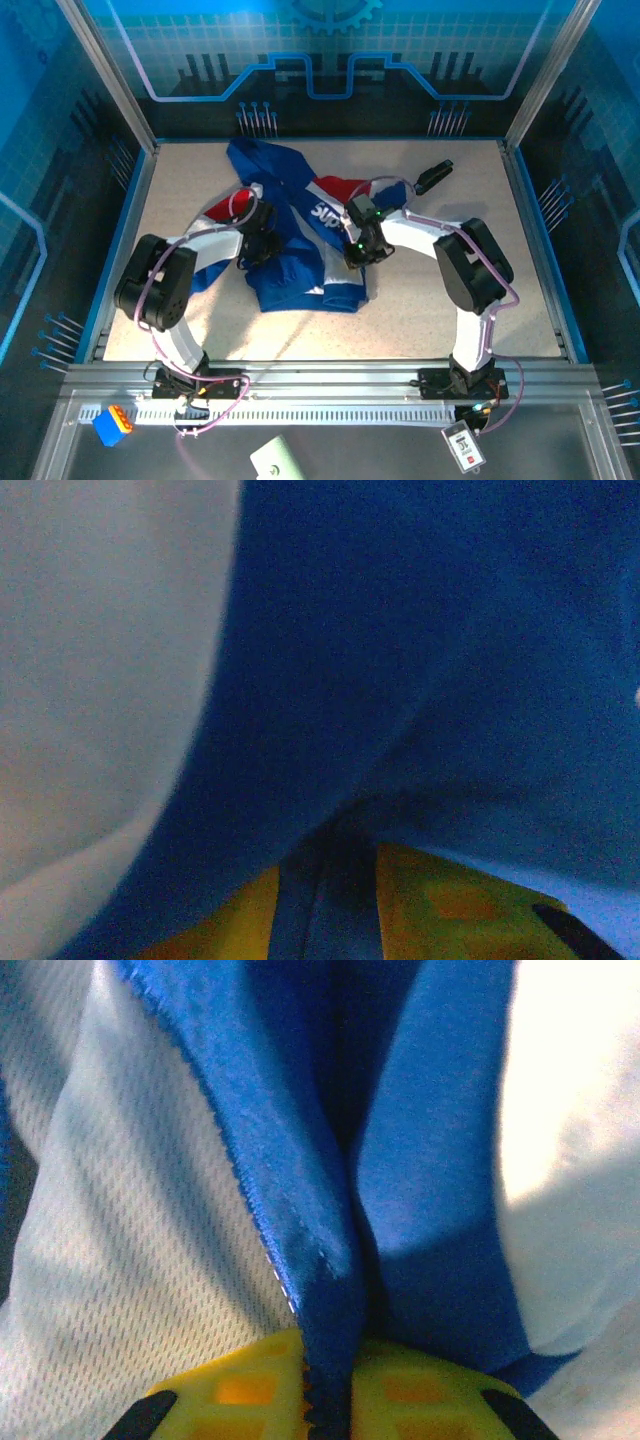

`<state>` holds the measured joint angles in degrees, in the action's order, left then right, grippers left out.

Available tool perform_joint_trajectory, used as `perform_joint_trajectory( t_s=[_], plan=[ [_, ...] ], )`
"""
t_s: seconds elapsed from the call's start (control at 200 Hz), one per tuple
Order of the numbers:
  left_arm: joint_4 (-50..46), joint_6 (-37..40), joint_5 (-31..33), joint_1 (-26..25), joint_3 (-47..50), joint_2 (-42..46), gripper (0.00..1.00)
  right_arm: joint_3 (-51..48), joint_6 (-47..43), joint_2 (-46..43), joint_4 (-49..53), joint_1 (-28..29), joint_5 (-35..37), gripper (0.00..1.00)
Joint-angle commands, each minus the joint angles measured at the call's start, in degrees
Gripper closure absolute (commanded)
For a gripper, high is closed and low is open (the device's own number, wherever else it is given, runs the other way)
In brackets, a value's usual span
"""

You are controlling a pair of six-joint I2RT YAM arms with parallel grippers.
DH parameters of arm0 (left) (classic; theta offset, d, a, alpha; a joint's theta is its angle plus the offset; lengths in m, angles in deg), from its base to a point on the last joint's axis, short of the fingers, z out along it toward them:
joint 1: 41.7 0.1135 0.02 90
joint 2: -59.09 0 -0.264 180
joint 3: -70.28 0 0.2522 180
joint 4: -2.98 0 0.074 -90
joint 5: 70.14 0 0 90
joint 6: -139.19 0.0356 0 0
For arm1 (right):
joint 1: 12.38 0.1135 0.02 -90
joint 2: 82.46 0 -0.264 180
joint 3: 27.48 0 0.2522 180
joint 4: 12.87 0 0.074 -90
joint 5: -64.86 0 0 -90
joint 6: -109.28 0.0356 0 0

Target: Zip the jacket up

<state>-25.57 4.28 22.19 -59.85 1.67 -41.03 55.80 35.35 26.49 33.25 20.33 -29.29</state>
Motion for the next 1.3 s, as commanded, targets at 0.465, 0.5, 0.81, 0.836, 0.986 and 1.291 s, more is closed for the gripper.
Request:
perform_joint_trajectory(
  t_s=[0.465,0.5,0.81,0.836,0.986,1.291],
  plan=[
    [-11.8,9.9,-0.2,0.1,-6.3,4.7,0.55,7.2,1.5,-1.4,4.2,-5.5,-7.5,0.6],
    [-12.9,10.7,0.1,0.8,-5.5,7.2,0.54,7.1,2.6,-1.3,3.3,-7.0,-9.8,0.57],
    [-12.9,8.9,-3.5,2.9,7.7,16.4,0.52,8.7,6.8,5.7,-1.4,-8.4,-16.0,0.62],
    [-12.1,8.0,-4.1,2.8,8.8,16.8,0.53,9.1,6.8,6.3,-1.5,-8.2,-15.9,0.65],
    [-6.3,3.3,-5.3,-0.6,14.4,17.5,0.58,14.5,4.9,11.3,0.5,-8.4,-13.4,0.77],
    [-8.9,6.4,-3.4,-2.8,7.4,12.6,0.59,30.4,-1.4,16.6,10.8,-11.0,-9.4,0.74]
  ],
)
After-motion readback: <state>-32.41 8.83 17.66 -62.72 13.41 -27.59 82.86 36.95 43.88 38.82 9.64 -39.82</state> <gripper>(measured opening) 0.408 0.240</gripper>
